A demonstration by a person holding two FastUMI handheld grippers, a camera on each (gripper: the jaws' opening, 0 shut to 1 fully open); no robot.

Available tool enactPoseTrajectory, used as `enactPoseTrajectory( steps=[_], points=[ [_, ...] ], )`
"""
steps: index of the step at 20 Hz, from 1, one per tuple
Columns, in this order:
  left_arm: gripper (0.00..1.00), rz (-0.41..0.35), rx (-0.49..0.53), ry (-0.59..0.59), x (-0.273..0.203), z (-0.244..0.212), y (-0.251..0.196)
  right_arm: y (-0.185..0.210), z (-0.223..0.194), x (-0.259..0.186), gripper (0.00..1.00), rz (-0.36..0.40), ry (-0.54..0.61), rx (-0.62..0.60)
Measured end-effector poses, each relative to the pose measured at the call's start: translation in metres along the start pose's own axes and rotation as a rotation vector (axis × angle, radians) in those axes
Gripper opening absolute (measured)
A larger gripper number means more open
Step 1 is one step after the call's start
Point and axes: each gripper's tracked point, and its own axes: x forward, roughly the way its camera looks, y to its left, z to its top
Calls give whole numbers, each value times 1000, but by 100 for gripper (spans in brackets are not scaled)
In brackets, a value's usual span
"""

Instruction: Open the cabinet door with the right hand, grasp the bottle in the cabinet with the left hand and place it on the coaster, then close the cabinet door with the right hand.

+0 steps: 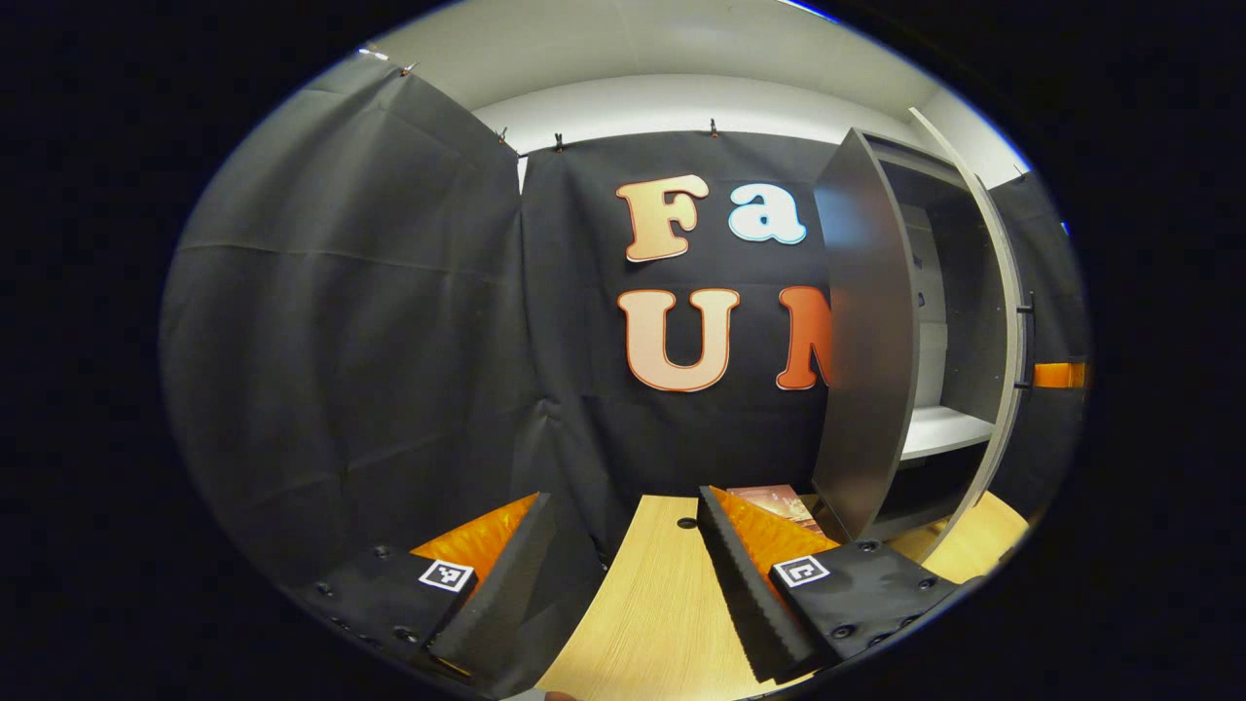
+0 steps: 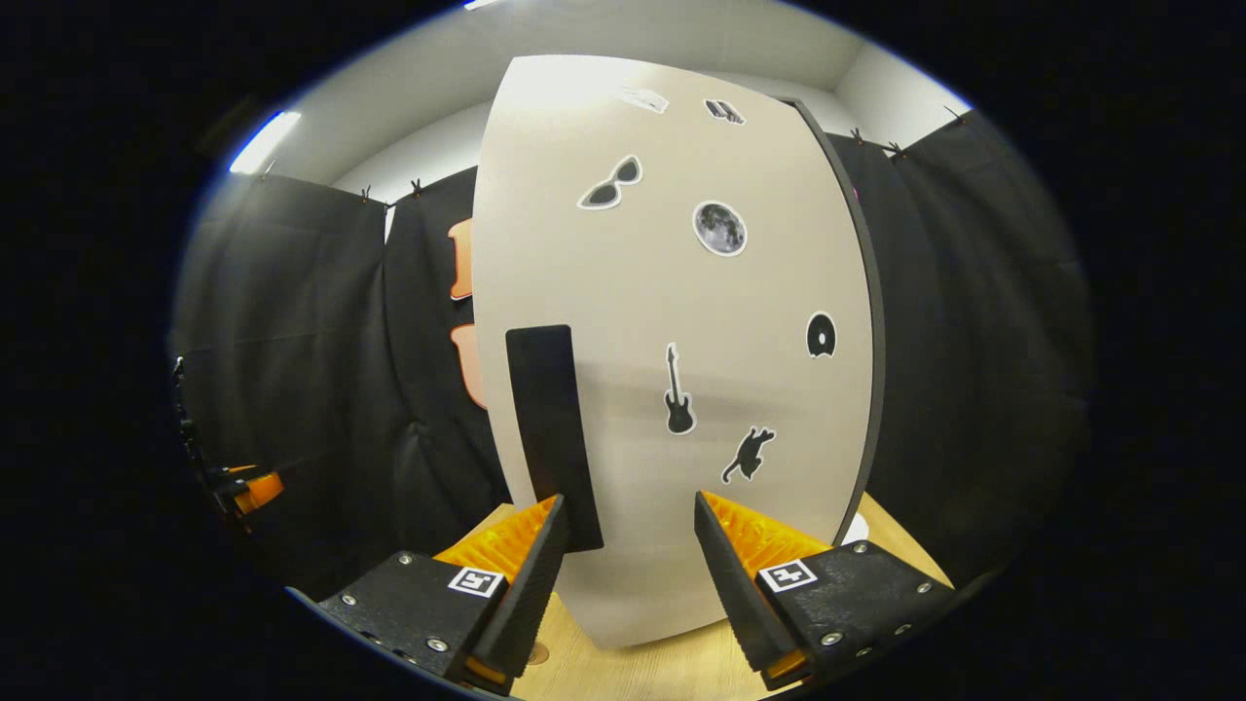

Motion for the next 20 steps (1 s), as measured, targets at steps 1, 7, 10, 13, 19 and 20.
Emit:
enactPoseTrajectory(
  steps=[1,7,10,13,19,20],
  points=[
    [96,0,0,2,2,-1,3,1,0,2,81,2,1,4],
    [96,-10,0,10,17,2,6,9,0,23,81,-10,-3,12],
    [96,-20,9,0,25,9,6,12,0,33,81,-23,-9,16],
    [96,-38,15,-7,32,14,0,14,0,39,81,-35,-11,30],
    [96,-69,43,-13,41,23,-13,16,1,46,81,-63,-26,24],
    [96,-73,47,-17,42,25,-16,16,1,48,81,-68,-27,24]
  ],
)
